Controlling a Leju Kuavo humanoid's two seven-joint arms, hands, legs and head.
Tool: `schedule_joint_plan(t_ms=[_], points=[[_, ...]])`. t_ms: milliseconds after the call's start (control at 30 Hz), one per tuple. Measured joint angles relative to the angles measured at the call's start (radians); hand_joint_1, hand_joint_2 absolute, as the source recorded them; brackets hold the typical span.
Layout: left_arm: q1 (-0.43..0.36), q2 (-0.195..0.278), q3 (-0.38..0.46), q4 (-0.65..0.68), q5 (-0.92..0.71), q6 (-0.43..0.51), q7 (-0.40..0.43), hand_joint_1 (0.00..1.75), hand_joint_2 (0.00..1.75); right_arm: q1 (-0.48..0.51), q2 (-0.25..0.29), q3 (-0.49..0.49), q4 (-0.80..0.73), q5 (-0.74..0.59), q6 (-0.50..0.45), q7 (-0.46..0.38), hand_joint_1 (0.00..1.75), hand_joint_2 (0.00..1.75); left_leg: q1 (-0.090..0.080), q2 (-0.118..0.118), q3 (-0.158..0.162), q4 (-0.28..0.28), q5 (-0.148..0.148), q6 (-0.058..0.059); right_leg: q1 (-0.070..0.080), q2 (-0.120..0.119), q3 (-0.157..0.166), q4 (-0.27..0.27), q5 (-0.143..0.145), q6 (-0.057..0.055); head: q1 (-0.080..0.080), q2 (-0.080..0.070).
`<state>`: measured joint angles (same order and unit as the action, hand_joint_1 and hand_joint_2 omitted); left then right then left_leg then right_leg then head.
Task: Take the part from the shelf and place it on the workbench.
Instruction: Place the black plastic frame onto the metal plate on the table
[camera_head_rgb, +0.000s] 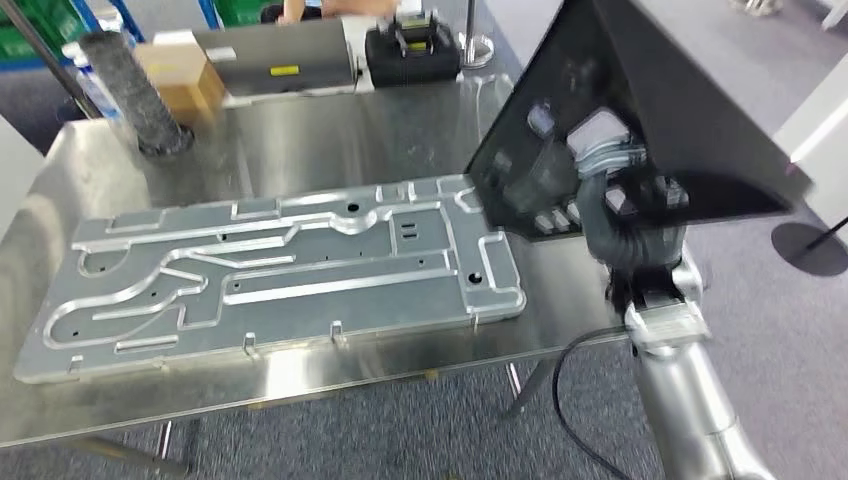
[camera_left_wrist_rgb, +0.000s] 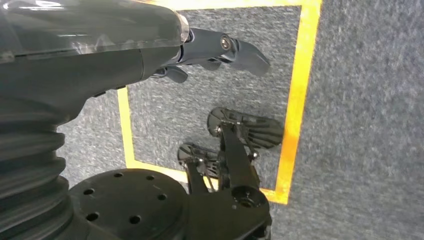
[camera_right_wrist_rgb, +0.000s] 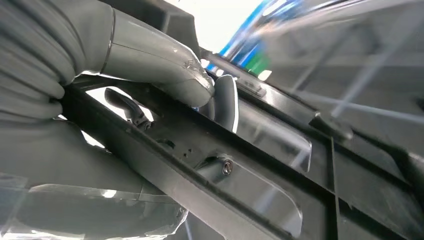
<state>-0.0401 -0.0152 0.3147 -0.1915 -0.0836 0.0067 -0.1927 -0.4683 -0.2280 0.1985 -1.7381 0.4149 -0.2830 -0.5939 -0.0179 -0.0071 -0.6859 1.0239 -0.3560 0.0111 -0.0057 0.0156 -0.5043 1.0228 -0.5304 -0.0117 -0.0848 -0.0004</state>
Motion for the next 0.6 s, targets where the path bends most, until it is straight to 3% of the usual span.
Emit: schedule_joint_plan(t_ms=[67, 133, 167, 233, 267, 300, 333, 400, 433, 500, 600], points=[[-0.004, 0.000, 0.005, 0.000, -0.004, -0.002, -0.003, 0.00, 1.75, -0.104, 0.003, 0.017, 0.063, 0.221, -0.097, 0.069, 1.75, 1.75, -0.006, 0.000, 0.004, -0.006, 0.001, 0.008, -0.005, 0.000, -0.002, -0.001, -0.012, 0.011, 0.000, 0.000], [-0.010, 0.000, 0.008, 0.000, -0.009, -0.004, -0.007, 0.00, 1.75, -0.226, 0.003, 0.048, 0.135, 0.404, -0.148, 0.143, 1.75, 1.75, -0.006, 0.000, 0.017, -0.019, -0.001, 0.019, -0.008, -0.008, -0.018, 0.034, -0.036, 0.013, 0.000, 0.000], [-0.014, 0.000, 0.010, 0.000, -0.011, -0.004, -0.008, 0.00, 1.75, -0.279, 0.003, 0.065, 0.167, 0.463, -0.163, 0.173, 1.75, 1.75, -0.005, -0.001, 0.024, -0.024, -0.004, 0.024, -0.007, -0.012, -0.043, 0.083, -0.058, 0.012, 0.000, 0.000], [-0.021, -0.001, 0.014, 0.000, -0.013, -0.005, -0.009, 0.00, 1.75, -0.355, 0.003, 0.099, 0.217, 0.542, -0.188, 0.213, 1.75, 1.75, -0.005, -0.006, 0.035, -0.025, -0.015, 0.031, -0.004, -0.013, -0.125, 0.221, -0.104, 0.014, 0.000, 0.000], [-0.023, -0.002, 0.016, 0.000, -0.013, -0.005, -0.010, 0.00, 1.75, -0.383, 0.003, 0.118, 0.238, 0.582, -0.196, 0.230, 1.75, 1.75, -0.004, -0.009, 0.042, -0.024, -0.022, 0.031, -0.005, -0.013, -0.165, 0.275, -0.110, 0.016, 0.000, 0.000], [-0.024, -0.003, 0.017, 0.000, -0.014, -0.005, -0.010, 0.00, 1.75, -0.410, 0.003, 0.142, 0.261, 0.631, -0.195, 0.250, 1.75, 1.75, -0.003, -0.013, 0.050, -0.022, -0.030, 0.029, -0.007, -0.013, -0.192, 0.298, -0.095, 0.018, 0.000, 0.000], [-0.024, -0.004, 0.018, 0.000, -0.015, -0.006, -0.011, 0.00, 1.75, -0.440, 0.003, 0.170, 0.287, 0.682, -0.182, 0.273, 1.75, 1.75, -0.001, -0.017, 0.060, -0.019, -0.040, 0.027, -0.009, -0.014, -0.198, 0.276, -0.056, 0.020, 0.000, 0.000], [-0.024, -0.007, 0.021, 0.000, -0.019, -0.006, -0.012, 0.00, 1.75, -0.509, 0.004, 0.232, 0.353, 0.777, -0.121, 0.323, 1.75, 1.75, 0.004, -0.022, 0.078, -0.010, -0.062, 0.019, -0.013, -0.014, -0.168, 0.152, 0.048, 0.024, 0.000, 0.000], [-0.026, -0.008, 0.022, 0.000, -0.021, -0.006, -0.013, 0.00, 1.75, -0.547, 0.004, 0.266, 0.394, 0.812, -0.082, 0.345, 1.75, 1.75, 0.006, -0.025, 0.083, -0.004, -0.071, 0.014, -0.013, -0.014, -0.149, 0.092, 0.086, 0.025, 0.000, 0.000], [-0.033, -0.009, 0.024, 0.000, -0.024, -0.008, -0.014, 0.00, 1.75, -0.605, 0.006, 0.332, 0.478, 0.853, -0.021, 0.373, 1.75, 1.75, 0.009, -0.032, 0.078, 0.001, -0.078, 0.004, -0.007, -0.016, -0.130, 0.033, 0.099, 0.019, 0.000, 0.000], [-0.040, -0.013, 0.027, -0.001, -0.029, -0.011, -0.015, 0.00, 1.75, -0.650, 0.006, 0.417, 0.585, 0.863, 0.071, 0.393, 1.75, 1.75, 0.013, -0.037, 0.071, 0.004, -0.084, -0.012, -0.003, -0.025, -0.119, 0.011, 0.093, 0.002, 0.000, 0.000]])
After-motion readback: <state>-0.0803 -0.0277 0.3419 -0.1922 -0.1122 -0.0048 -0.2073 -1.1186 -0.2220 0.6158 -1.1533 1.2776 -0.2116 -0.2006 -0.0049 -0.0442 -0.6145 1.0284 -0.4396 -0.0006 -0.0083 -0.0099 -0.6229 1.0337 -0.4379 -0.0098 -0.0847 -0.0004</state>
